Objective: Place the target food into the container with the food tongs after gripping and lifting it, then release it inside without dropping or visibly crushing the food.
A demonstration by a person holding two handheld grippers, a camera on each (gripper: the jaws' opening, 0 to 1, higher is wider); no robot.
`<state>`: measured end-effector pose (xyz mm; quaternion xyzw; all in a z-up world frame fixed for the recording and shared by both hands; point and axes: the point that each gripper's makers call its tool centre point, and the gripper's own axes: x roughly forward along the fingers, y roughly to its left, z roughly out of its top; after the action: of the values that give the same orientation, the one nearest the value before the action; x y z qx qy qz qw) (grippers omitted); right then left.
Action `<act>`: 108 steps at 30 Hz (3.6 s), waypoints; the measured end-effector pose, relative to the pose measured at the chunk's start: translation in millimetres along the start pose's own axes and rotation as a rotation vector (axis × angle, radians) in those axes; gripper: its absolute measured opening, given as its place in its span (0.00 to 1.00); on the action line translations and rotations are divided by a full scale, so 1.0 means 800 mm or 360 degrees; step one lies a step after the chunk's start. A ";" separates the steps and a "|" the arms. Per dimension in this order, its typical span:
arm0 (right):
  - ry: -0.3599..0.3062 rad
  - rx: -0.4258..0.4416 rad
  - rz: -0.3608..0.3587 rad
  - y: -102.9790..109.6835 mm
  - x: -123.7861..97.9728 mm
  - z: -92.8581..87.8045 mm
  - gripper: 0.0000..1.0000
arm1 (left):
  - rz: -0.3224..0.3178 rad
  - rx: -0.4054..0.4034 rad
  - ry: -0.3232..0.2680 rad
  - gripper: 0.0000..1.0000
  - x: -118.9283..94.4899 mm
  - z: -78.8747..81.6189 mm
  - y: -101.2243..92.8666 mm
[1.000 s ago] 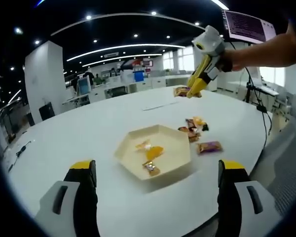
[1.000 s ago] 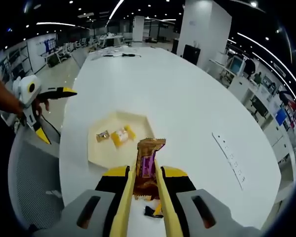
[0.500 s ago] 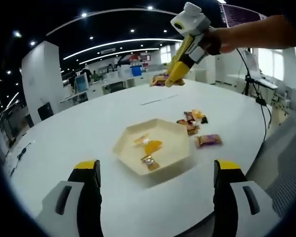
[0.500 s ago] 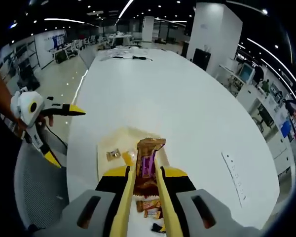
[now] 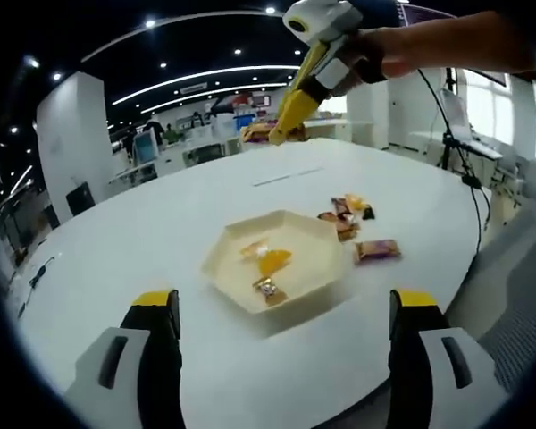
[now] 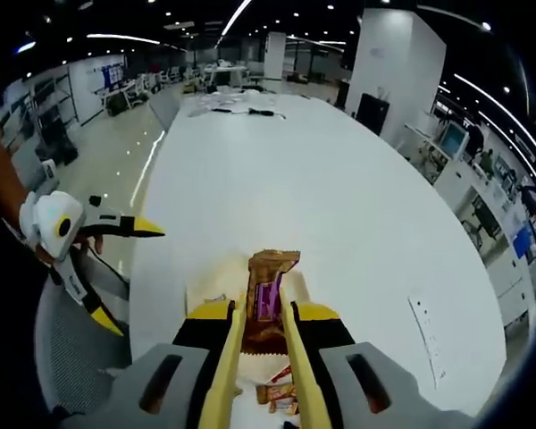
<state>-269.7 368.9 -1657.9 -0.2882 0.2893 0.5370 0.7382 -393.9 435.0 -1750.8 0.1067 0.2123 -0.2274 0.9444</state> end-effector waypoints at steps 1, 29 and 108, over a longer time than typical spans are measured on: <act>0.0001 -0.0016 0.0007 0.002 0.003 0.002 0.23 | 0.0003 -0.0010 -0.0006 0.92 -0.001 0.001 0.001; -0.0048 -0.0061 -0.0001 0.002 -0.002 0.008 0.27 | 0.0025 0.0018 -0.0001 0.93 0.002 -0.001 0.003; -0.0011 0.0368 -0.0174 0.069 -0.003 -0.227 0.28 | 0.0061 -0.0072 -0.0063 0.96 0.002 0.006 0.010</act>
<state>-344.3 247.8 -1783.6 -0.2147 0.3304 0.4600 0.7957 -387.1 439.6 -1746.6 0.0848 0.1966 -0.2065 0.9547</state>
